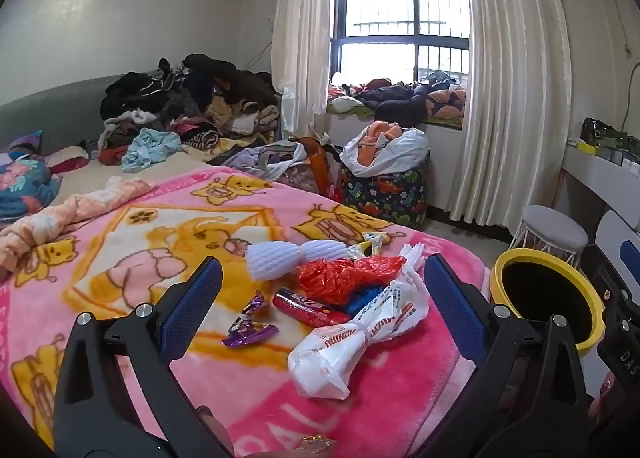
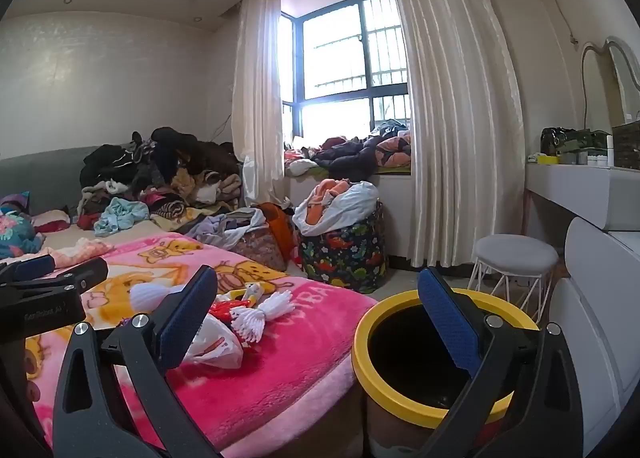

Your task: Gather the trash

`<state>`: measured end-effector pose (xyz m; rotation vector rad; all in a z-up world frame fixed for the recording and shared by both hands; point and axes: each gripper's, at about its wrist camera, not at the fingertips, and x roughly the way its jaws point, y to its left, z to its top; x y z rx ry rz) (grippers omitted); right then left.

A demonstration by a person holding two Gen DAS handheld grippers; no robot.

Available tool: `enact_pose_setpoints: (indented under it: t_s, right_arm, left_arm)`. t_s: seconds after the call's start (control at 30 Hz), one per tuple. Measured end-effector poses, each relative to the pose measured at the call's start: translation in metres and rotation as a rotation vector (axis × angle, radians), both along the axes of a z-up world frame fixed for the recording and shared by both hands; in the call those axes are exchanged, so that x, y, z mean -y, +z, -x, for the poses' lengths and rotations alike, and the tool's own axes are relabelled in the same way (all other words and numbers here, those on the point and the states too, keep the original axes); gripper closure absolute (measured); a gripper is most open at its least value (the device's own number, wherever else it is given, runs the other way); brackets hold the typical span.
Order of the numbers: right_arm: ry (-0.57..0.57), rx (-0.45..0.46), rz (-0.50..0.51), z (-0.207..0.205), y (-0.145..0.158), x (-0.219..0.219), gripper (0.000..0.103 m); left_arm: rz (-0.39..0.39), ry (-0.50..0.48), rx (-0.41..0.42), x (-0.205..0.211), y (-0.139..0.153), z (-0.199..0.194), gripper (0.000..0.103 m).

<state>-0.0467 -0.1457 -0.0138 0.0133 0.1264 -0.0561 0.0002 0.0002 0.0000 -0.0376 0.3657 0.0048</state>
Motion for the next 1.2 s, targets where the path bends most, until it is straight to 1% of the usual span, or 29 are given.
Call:
enact_pose_setpoints:
  t_s: [0.3, 0.37, 0.53, 0.6, 1.2]
  right_arm:
    - [-0.001, -0.006, -0.005, -0.0003, -0.0001, 0.0002, 0.006]
    - [-0.002, -0.009, -0.006, 0.0001, 0.0001, 0.0008, 0.006]
    - [-0.001, -0.008, -0.004, -0.0014, -0.0006, 0.0001, 0.006]
    - [0.001, -0.009, -0.003, -0.001, -0.0005, 0.0001, 0.006]
    - [0.002, -0.01, -0.002, -0.001, 0.0, 0.0004, 0.006]
  left_arm:
    - [0.0, 0.004, -0.007, -0.0025, -0.0015, -0.0012, 0.01]
    - [-0.009, 0.003, -0.007, 0.0013, 0.0004, -0.0006, 0.01]
    - [-0.005, 0.005, -0.004, 0.0041, 0.0034, -0.0009, 0.01]
    - [-0.002, 0.004, -0.004, -0.0021, 0.0001, 0.0015, 0.01]
    - [-0.001, 0.004, -0.003, -0.0018, 0.0001, 0.0018, 0.01]
